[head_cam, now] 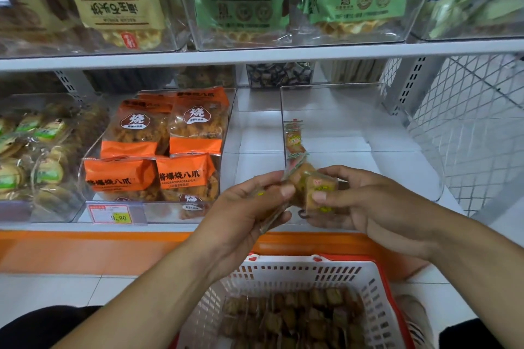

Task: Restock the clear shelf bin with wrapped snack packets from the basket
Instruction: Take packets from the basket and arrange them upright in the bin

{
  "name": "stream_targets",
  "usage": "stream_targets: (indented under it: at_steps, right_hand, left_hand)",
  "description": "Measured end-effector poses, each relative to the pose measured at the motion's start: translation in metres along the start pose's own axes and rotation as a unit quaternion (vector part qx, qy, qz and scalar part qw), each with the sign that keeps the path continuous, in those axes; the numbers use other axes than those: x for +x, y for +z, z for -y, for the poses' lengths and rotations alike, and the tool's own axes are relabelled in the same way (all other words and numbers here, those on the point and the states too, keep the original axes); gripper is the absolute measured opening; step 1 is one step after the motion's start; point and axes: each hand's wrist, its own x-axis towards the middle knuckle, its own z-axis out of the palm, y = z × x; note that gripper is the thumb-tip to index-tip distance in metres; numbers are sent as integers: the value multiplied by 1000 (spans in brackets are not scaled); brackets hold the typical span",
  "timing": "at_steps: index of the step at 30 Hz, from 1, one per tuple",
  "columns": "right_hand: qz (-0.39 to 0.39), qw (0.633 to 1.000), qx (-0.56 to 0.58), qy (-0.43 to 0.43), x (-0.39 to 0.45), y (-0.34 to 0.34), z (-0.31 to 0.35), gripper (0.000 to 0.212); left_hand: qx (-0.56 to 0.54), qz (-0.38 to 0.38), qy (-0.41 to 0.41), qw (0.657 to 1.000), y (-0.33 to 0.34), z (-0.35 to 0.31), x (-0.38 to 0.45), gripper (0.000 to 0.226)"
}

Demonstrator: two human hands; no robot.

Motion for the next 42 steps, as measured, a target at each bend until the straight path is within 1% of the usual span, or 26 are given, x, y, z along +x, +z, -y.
stream_targets:
  at_steps: [2,4,6,8,11,13,15,17,19,21,23,25,27,29,30,32,34,36,38,40,42]
  right_hand:
    - [23,998,48,19,-3,-1,4,53]
    - [43,998,40,24,-5,-2,6,52]
    - [49,998,10,22,-6,-3,5,53]
    - [64,997,-45,18,-7,-5,4,56]
    - [99,986,-135,19,-9,-7,2,51]
    - [108,985,-136,21,-8,-8,-1,49]
    - [99,987,-126,17,-7,-9,-1,51]
    - [82,988,-131,20,-6,-12,0,54]
    - [82,983,-160,27,-6,-16,2,58]
    - [94,971,-215,40,-6,-19,4,64]
    - [95,961,-254,47,-5,-21,8,64]
    - [56,968,-241,33,1,-25,16,61]
    - [-23,982,-186,-3,14,-34,25,57]
    - [-95,985,-141,-30,34,-44,34,52]
    - [-115,984,-133,-29,45,-49,36,48]
    - [-124,979,-163,7,65,-55,33,41]
    - [-80,964,-243,76,81,-59,24,30]
    - [-27,944,-282,167,97,-63,14,29]
    - [8,925,-293,243,109,-64,7,34]
    - [24,911,-308,273,121,-62,6,39]
    - [11,910,-325,256,131,-61,9,40]
  left_hand:
    - [27,13,18,999,-1,-3,1,54]
    - [55,29,37,997,-1,-5,1,53]
    - [80,35,43,995,-2,-7,1,51]
    - [105,42,35,993,-3,-7,0,47]
    - [103,72,9,992,-3,-6,1,42]
    - [101,84,1,991,-3,-5,1,40]
    - [104,87,4,991,-3,-4,2,39]
    - [92,88,5,992,-3,-3,4,45]
    - [81,81,5,993,-4,-2,6,49]
    - [89,72,4,993,-5,0,7,49]
    - [105,60,12,993,-5,3,8,50]
    - [117,37,36,992,-3,4,8,55]
    - [120,18,57,991,0,3,10,63]
    - [136,10,64,989,3,-1,14,70]
    - [149,9,64,987,5,-3,17,72]
    - [165,15,58,984,7,-9,22,69]
    - [167,28,46,984,7,-14,26,64]
    - [177,32,37,983,5,-17,28,61]
    - [192,29,38,980,2,-16,30,61]
    - [205,27,39,978,0,-15,31,62]
    - [215,30,36,975,-1,-16,32,63]
